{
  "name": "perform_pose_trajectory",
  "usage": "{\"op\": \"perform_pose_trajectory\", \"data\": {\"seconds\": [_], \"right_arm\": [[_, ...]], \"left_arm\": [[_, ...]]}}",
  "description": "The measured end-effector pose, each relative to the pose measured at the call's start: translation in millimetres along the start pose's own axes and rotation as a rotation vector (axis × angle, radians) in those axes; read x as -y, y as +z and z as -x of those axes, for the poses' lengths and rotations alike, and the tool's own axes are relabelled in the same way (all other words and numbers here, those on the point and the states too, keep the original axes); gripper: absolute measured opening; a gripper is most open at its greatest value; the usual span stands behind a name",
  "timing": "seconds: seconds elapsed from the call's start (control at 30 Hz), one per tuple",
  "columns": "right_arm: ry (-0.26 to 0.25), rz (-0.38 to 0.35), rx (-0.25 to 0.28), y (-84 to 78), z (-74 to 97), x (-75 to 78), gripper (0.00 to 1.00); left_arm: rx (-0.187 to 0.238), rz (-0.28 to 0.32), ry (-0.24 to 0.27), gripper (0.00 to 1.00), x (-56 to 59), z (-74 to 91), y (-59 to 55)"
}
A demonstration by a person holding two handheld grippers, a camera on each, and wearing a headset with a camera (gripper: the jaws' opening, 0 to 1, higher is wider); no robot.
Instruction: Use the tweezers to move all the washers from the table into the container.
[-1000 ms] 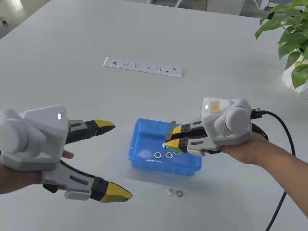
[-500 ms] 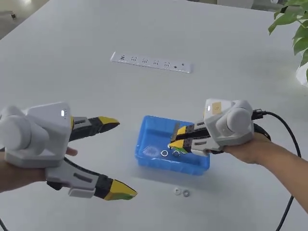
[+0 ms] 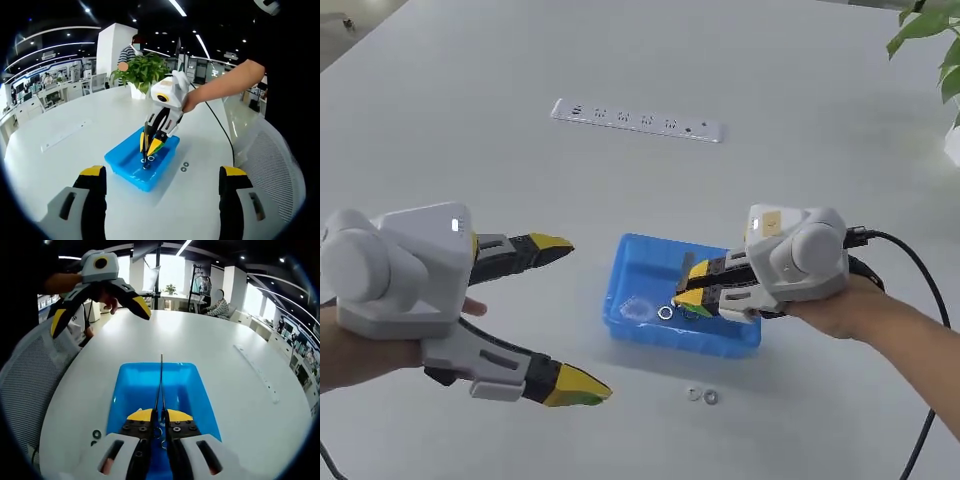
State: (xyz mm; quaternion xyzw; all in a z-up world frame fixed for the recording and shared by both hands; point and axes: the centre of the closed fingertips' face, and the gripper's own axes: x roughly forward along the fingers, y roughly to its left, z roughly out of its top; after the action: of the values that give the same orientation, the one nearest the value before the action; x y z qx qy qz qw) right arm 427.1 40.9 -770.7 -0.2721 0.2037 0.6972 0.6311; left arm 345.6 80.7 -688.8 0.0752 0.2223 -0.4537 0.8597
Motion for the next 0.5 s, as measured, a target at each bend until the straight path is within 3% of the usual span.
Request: {"op": "perform_pose_trajectory", "data": {"seconds": [0.5], "right_arm": [[0.002, 0.024, -0.011, 1.4, -0.1, -0.5, 0.10]], "left_arm": [[0.000, -0.016, 0.000, 0.91, -6.2, -2.4, 9.2]]}}
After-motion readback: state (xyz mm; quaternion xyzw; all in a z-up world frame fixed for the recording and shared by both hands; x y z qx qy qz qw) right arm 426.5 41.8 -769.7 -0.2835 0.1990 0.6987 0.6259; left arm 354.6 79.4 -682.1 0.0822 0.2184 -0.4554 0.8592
